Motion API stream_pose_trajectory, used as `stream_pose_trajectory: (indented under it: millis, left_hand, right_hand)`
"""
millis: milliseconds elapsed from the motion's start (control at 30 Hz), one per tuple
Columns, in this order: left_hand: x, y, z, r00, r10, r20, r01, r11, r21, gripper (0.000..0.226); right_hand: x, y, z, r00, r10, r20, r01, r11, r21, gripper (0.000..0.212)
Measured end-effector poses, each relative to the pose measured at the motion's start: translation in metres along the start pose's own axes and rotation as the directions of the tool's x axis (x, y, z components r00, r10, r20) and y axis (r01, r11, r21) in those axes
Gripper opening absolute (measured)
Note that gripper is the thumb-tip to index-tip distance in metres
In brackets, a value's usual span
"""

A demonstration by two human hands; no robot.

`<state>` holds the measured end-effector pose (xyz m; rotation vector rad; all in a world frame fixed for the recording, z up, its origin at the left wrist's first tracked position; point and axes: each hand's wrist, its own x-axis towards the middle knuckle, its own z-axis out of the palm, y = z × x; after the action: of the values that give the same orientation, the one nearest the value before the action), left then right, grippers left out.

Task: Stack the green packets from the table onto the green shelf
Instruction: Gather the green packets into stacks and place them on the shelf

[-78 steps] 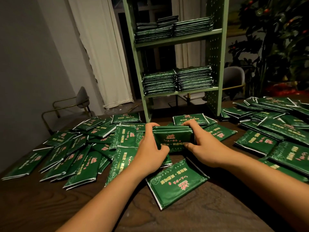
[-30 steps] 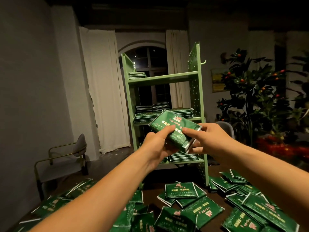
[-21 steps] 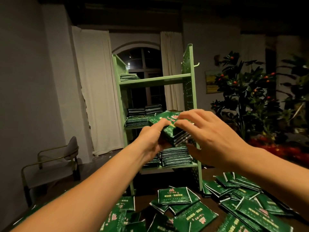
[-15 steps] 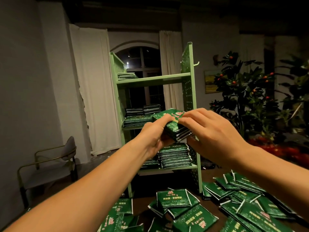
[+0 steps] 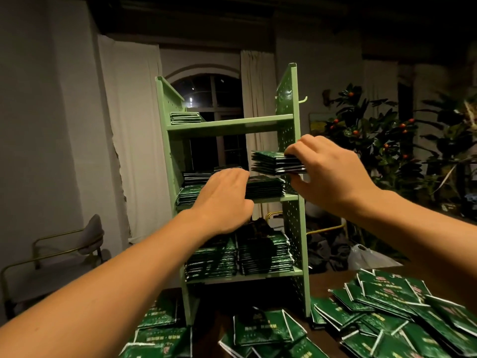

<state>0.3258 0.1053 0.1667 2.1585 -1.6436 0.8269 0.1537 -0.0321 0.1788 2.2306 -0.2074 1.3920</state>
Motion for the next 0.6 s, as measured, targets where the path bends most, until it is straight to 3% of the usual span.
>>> stream_pose_trajectory:
  millis: [233, 400, 600]
  left_hand:
    - [0.013, -0.011, 0.018, 0.985, 0.026, 0.168, -0.027, 1.0, 0.001, 0.04]
    - [0.018, -0.021, 0.025, 0.99, 0.056, 0.132, -0.053, 0.998, -0.026, 0.052]
    - [0.02, -0.031, 0.032, 0.996, 0.047, 0.082, -0.039, 0.994, -0.102, 0.063]
  right_hand:
    - [0.024, 0.003, 0.039, 0.995, 0.019, 0.094, -0.013, 0.998, -0.057, 0.036]
    - [0.045, 0.001, 0.063, 0.98, -0.014, 0.197, 0.032, 0.995, -0.09, 0.033]
    - [0.064, 0.004, 0.09, 0.954, -0.005, 0.3, 0.034, 0.995, -0.093, 0.048]
